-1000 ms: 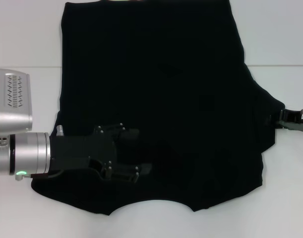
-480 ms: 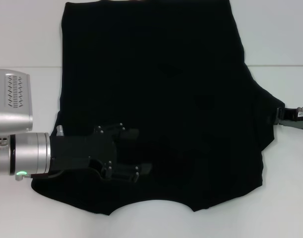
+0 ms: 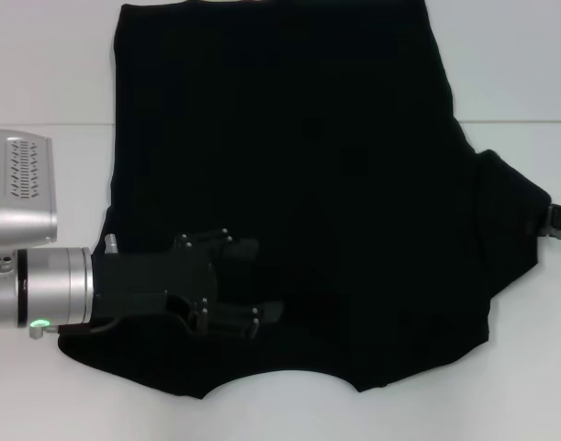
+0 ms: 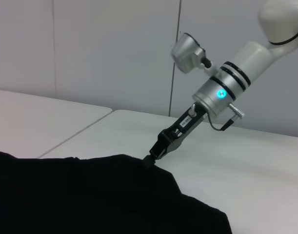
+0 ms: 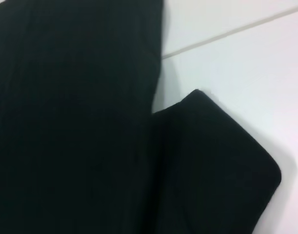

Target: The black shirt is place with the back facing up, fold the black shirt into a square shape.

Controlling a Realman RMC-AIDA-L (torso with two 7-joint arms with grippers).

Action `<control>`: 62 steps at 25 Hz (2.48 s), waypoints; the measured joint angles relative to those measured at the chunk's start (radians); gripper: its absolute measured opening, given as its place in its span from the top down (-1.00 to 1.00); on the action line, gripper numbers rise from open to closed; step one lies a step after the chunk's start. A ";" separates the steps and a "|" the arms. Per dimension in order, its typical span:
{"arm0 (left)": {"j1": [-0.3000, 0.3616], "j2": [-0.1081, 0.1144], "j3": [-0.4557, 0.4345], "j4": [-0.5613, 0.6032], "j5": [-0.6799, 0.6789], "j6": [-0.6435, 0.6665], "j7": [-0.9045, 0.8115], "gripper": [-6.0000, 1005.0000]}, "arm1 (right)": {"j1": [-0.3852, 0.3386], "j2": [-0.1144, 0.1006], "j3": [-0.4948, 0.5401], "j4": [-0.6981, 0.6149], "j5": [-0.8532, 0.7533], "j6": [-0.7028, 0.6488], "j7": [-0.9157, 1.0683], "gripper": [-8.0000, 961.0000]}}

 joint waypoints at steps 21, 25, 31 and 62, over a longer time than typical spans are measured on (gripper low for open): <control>0.011 -0.014 0.000 -0.001 -0.014 0.026 -0.009 -0.85 | -0.072 -0.032 0.092 -0.030 0.042 -0.038 -0.106 0.97; 0.012 -0.017 0.000 -0.001 -0.015 0.026 -0.010 -0.85 | -0.062 -0.034 0.100 -0.031 0.042 -0.034 -0.119 0.97; 0.014 -0.018 0.000 -0.001 -0.016 0.027 -0.011 -0.85 | -0.039 -0.028 0.102 -0.033 0.045 -0.041 -0.143 0.97; 0.015 -0.003 0.000 -0.001 -0.024 0.015 -0.048 -0.85 | 0.148 0.068 -0.146 -0.040 0.106 -0.166 -0.148 0.80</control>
